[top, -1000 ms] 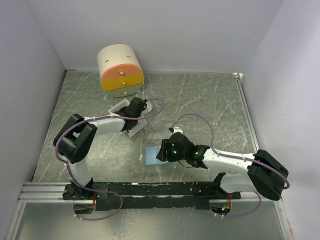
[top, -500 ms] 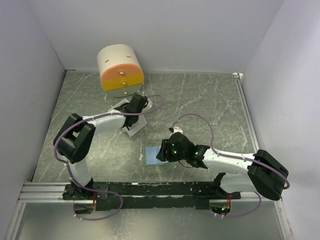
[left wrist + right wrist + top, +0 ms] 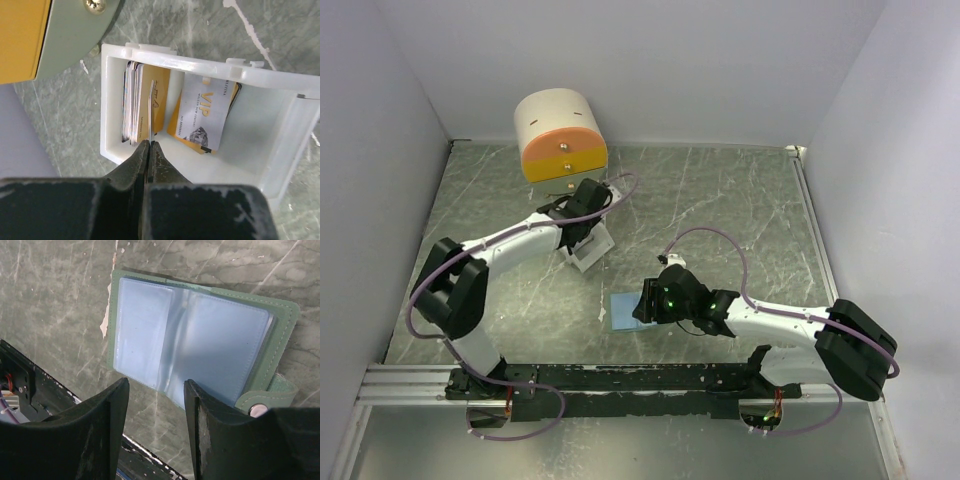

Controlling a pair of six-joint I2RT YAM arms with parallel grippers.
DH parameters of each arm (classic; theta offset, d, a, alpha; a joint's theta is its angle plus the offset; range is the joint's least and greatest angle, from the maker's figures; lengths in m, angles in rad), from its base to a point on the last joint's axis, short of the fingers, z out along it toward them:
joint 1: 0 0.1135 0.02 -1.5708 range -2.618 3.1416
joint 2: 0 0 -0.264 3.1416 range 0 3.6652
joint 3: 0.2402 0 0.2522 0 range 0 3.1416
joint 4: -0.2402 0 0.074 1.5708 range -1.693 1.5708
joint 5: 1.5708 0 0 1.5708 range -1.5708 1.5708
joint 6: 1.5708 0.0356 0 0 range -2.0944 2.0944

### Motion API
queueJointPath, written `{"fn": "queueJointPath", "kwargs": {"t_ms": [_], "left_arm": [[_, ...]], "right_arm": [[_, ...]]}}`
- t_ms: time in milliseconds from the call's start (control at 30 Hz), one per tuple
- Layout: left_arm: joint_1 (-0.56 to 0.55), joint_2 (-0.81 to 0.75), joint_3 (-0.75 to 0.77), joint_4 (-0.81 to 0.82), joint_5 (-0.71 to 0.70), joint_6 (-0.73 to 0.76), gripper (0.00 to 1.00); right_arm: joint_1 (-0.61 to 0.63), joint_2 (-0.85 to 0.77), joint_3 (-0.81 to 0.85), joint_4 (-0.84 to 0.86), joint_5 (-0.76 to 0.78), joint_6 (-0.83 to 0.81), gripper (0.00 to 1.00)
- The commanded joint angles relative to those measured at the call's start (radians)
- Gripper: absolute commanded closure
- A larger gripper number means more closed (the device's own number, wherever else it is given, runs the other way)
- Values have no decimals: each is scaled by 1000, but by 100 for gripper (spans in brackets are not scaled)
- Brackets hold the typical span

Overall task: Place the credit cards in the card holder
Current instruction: Pick up the credit card from the storage box, then adjust the credit card.

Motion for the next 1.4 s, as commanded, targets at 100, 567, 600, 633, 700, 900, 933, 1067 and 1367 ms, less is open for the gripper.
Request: {"fn": "queueJointPath", "kwargs": {"t_ms": [100, 567, 600, 633, 700, 900, 933, 1067, 1367], "left_arm": [[-4, -134, 38, -85, 131, -161, 93], [-2, -574, -169, 4, 587, -593, 93], [-3, -595, -185, 13, 622, -617, 93], [-2, -617, -198, 20, 656, -642, 93], [-2, -654, -235, 59, 745, -727, 93], [-3, -745, -415, 292, 1038, -942, 93], [-2, -759, -448, 343, 1061, -975, 93], [-2, -798, -517, 472, 1117, -1071, 93], [-2, -805, -564, 556, 1172, -1140, 93]], "right_arm": [[1, -11, 28, -17, 16, 9, 52], [1, -223, -85, 267, 5, 93, 48], [1, -244, -100, 304, -4, 100, 46], [0, -267, -114, 337, -11, 108, 43], [1, -307, -134, 397, -26, 122, 39], [1, -347, -140, 503, -60, 144, 27], [1, -348, -140, 506, -58, 154, 26], [1, -350, -152, 549, -64, 187, 21], [1, -373, -176, 711, -156, 188, 35]]}}
